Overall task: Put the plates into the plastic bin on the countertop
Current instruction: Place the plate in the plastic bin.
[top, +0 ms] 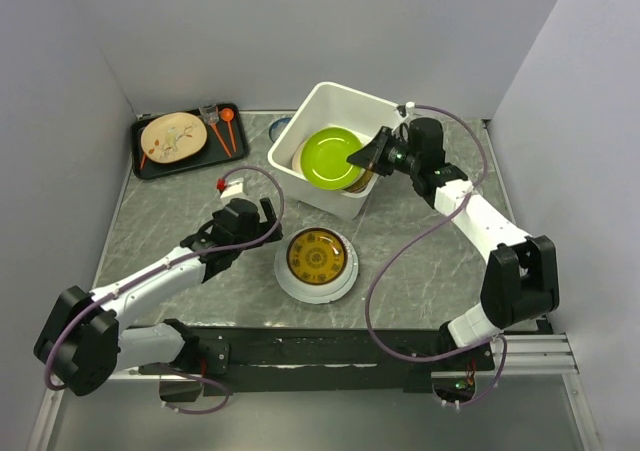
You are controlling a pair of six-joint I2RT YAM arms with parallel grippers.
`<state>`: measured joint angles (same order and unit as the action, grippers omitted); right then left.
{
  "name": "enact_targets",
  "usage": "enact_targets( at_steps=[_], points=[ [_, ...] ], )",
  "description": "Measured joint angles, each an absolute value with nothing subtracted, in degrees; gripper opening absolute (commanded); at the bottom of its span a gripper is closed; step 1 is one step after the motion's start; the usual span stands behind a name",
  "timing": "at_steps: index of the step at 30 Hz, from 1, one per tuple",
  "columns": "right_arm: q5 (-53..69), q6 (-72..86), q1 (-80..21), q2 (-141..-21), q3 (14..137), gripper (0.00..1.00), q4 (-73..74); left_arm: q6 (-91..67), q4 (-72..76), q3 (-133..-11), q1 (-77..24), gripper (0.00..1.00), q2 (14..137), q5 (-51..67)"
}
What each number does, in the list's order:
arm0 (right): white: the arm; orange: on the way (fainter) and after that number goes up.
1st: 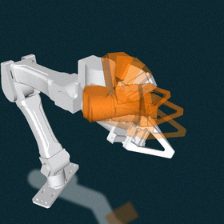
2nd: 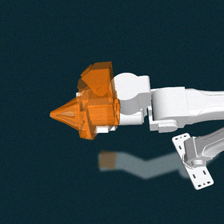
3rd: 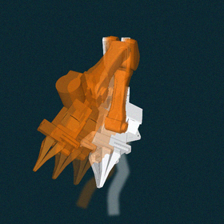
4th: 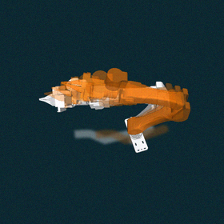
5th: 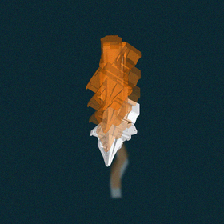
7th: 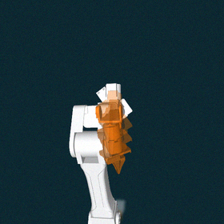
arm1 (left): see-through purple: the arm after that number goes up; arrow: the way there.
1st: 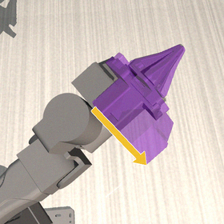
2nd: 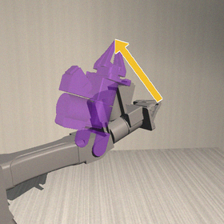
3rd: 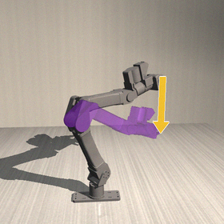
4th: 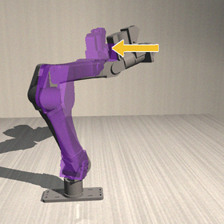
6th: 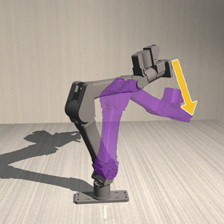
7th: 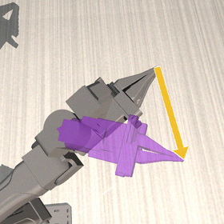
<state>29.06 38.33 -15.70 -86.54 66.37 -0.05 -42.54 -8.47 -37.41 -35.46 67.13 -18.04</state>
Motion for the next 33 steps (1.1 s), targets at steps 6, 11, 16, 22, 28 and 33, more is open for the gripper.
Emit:
enact_targets(
  at_steps=[6,11,16,22,28,33],
  points=[
    [29.7,39.6,-14.1,-89.4,69.6,0.0,-0.8,-42.7,-8.5,-37.4,-35.5,0.99,66.2,-17.9],
    [28.8,39.6,-13.9,-91.7,72.9,0.0,0.1,-42.6,-8.5,-37.4,-35.5,0.99,66.0,-17.8],
    [28.1,39.7,-13.8,-93.3,74.0,0.0,0.4,-42.6,-8.4,-37.4,-35.5,0.99,66.1,-17.6],
    [27.5,40.0,-13.8,-94.2,74.3,0.0,0.5,-42.3,-8.4,-37.4,-35.5,0.99,66.8,-16.3],
    [26.5,40.1,-13.5,-97.0,76.4,0.0,0.9,-42.0,-8.3,-37.4,-35.5,0.99,67.6,-15.5],
    [26.0,40.3,-12.9,-99.7,77.8,0.0,1.0,-42.0,-8.2,-37.4,-35.5,0.99,67.6,-15.3]
  ],
)
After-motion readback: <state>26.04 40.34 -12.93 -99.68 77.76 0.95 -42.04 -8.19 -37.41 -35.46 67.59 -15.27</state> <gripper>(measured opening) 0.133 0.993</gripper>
